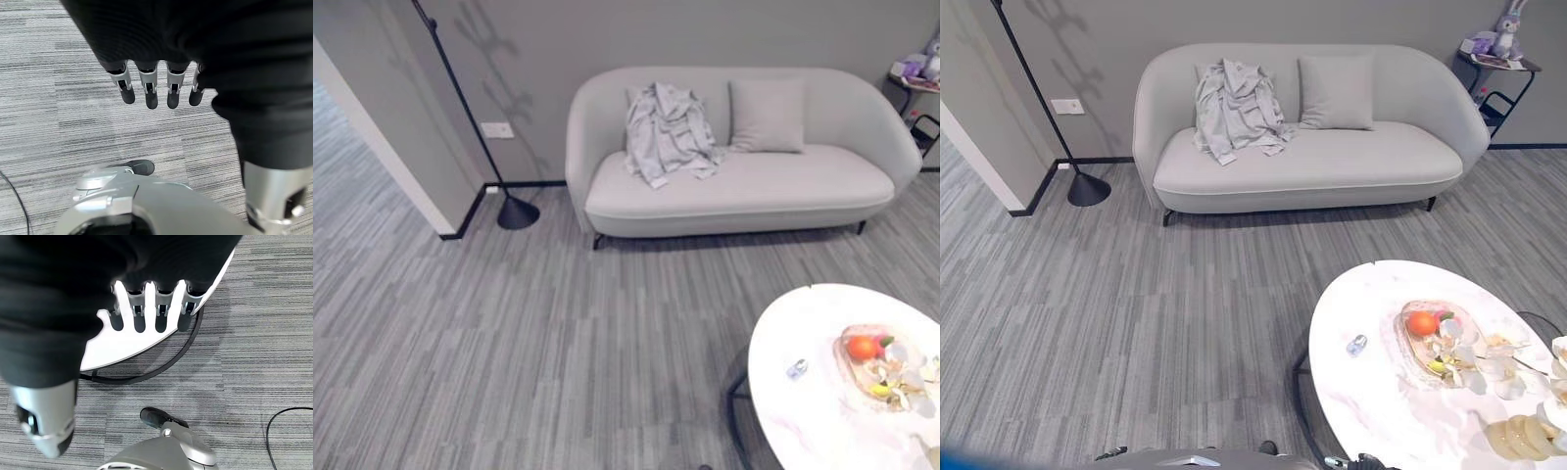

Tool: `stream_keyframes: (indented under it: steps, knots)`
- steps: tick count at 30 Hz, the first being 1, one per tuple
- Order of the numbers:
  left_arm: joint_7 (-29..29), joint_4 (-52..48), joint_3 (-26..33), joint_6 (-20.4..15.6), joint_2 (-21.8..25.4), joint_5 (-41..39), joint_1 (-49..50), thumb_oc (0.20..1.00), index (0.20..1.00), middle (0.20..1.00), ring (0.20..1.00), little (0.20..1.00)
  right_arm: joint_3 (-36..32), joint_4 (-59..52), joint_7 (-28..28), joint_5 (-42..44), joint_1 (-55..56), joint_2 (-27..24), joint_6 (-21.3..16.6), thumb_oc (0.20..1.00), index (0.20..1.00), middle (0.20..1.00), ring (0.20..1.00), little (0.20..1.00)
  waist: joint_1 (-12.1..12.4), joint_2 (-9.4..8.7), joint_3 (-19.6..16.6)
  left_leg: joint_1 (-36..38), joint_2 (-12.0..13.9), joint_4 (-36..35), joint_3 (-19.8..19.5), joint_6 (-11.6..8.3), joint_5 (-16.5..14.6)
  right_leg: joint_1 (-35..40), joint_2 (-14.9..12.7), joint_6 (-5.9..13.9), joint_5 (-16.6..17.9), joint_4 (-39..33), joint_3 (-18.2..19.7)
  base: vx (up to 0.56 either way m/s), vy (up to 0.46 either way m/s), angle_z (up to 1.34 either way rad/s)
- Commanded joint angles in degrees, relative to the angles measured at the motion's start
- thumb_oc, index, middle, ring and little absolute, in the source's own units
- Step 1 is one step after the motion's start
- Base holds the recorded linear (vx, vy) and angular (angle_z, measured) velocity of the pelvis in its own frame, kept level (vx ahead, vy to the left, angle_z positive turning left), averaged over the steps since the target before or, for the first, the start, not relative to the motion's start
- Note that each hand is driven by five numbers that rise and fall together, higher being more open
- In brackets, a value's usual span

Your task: Hang the clothes on the sofa on the clothes rack.

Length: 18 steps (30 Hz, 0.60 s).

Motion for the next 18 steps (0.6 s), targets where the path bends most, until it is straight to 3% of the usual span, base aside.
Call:
stream_keyframes:
  steps: [1,18]
  knots:
    - [-0.3,2.9,-1.7,-1.1,-0.1,1.8,-3.9,1.0,1.0,1.0,1.0,1.0,0.4,1.1,-0.7,1.0,-2.1,-2.0,-0.9,1.0,1.0,1.0,1.0,1.0,0.8,0.45,-0.8,0.8,1.4,0.6,-2.7,-4.83,-1.7,0.3,-4.8,9.0,-1.1,1.0,0.5,0.0,0.0,0.0]
    - [0.0,3.2,-1.6,-0.8,-0.2,1.7,-4.2,1.0,1.0,1.0,1.0,1.0,1.5,1.1,-1.0,-0.7,-2.6,-2.2,-0.8,1.0,1.0,1.0,1.0,1.0,1.4,0.35,-0.8,0.8,1.4,0.6,-3.0,-4.8,-1.9,0.6,-5.0,9.05,-1.2,1.0,-0.3,0.0,0.0,0.03]
